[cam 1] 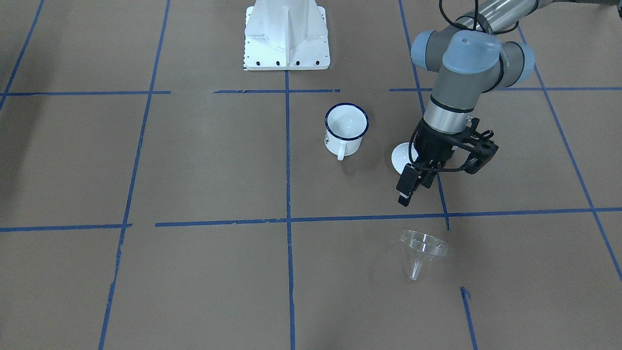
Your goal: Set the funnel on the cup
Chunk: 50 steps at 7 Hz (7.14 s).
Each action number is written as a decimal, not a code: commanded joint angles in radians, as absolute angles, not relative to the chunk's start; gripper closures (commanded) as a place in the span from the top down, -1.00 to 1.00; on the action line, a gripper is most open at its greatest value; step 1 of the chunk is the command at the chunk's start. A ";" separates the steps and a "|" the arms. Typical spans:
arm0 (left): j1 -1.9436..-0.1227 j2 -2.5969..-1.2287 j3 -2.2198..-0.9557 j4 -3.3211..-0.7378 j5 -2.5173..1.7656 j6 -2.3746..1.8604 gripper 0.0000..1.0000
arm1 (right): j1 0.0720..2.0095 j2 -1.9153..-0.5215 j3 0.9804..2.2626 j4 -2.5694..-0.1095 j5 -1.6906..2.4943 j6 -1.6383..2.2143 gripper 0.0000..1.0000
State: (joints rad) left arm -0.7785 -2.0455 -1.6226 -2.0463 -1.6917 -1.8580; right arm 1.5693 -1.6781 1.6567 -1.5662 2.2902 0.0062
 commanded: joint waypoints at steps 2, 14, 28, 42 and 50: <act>-0.775 -2.129 -1.347 -2.270 -1.519 -1.973 1.00 | 1.569 -1.678 1.657 -1.566 2.290 0.006 1.00; -0.920 -2.076 -1.818 -1.995 -1.866 -1.945 -1.00 | 1.569 -1.678 1.657 -1.566 2.290 0.006 1.00; -0.463 -2.322 -1.904 -1.239 -1.718 -1.634 -1.00 | 1.569 -1.678 1.657 -1.566 2.290 0.006 1.00; -1.364 -1.776 -1.837 -1.508 -2.215 -0.150 1.00 | 1.569 -1.678 1.657 -1.566 2.290 0.006 1.00; -1.623 -1.585 -1.606 -1.514 -2.353 0.138 1.00 | 1.569 -1.678 1.657 -1.566 2.290 0.006 1.00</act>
State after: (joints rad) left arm -1.6208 -1.5847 -1.6092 -1.5149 -2.3532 0.1404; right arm 1.5693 -1.6781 1.6567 -1.5662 2.2902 0.0062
